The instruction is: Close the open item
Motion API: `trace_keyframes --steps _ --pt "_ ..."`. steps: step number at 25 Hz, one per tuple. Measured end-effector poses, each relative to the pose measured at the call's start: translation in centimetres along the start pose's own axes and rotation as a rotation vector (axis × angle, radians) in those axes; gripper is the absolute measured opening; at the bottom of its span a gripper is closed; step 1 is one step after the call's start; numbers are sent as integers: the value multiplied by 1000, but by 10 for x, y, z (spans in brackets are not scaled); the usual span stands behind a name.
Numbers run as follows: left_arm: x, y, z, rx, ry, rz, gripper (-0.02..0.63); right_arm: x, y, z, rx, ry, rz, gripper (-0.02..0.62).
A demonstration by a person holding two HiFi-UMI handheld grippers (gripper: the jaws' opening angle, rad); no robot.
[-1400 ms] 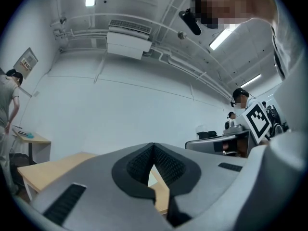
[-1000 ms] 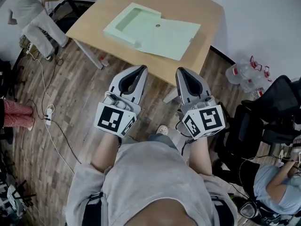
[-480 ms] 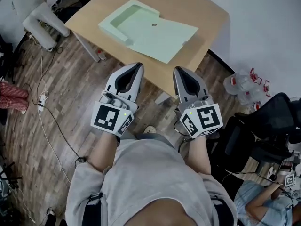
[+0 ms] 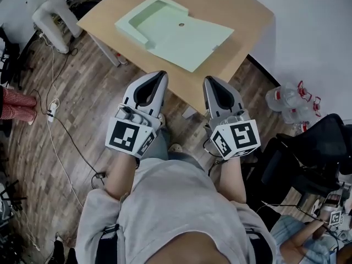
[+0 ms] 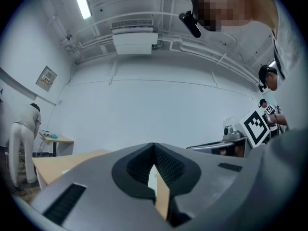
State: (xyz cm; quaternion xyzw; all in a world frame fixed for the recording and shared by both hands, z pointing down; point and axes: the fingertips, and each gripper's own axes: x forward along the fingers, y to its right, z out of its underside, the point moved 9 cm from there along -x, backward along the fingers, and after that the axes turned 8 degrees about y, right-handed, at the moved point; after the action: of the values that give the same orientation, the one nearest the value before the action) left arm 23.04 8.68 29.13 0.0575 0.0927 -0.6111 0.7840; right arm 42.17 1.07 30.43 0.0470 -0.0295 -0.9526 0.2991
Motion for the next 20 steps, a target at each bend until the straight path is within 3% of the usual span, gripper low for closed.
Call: trace_keyframes --steps 20 --pt "91 -61 19 -17 -18 107 14 76 66 19 -10 -64 138 12"
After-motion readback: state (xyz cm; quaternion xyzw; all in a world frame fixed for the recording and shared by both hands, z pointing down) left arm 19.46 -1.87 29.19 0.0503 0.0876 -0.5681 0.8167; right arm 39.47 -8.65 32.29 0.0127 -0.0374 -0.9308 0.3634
